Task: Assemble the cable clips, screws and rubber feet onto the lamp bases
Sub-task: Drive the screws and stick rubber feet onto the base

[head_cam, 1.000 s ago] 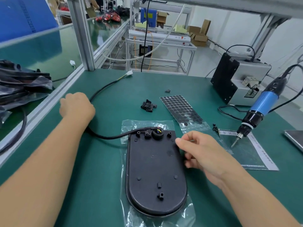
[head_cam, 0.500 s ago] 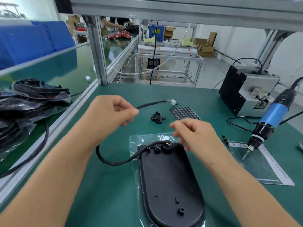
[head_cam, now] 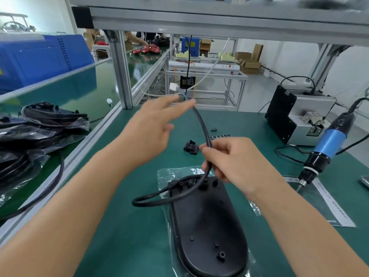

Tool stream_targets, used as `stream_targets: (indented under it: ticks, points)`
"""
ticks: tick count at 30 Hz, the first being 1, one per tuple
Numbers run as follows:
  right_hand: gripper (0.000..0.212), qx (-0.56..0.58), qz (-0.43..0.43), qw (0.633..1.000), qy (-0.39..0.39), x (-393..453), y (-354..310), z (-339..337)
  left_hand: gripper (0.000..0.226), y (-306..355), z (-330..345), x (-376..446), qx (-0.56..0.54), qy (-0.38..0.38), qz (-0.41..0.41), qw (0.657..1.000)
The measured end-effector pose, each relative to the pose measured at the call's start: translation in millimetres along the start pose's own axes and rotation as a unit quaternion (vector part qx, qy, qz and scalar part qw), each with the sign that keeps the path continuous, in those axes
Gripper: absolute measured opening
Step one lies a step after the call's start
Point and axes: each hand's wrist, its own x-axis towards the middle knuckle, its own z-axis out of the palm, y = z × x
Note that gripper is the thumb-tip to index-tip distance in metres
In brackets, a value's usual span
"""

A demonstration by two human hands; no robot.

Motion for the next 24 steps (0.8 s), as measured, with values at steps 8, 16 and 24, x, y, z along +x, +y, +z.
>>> stream_targets:
  ticks: [8,16,24]
  points:
    - [0.017,-0.11,0.009,0.991,-0.071,-27,38,-28,0.029,3,42,24,0.17,-0.146,0.088,0.97]
    - [0.023,-0.251,0.022,0.967,-0.034,-41,70,-32,0.024,-2,44,-25,-0.067,-0.146,-0.036,0.986]
    - [0.045,-0.177,0.129,0.974,-0.048,-34,79,-14,0.056,1,64,-64,-0.097,-0.169,-0.317,0.928]
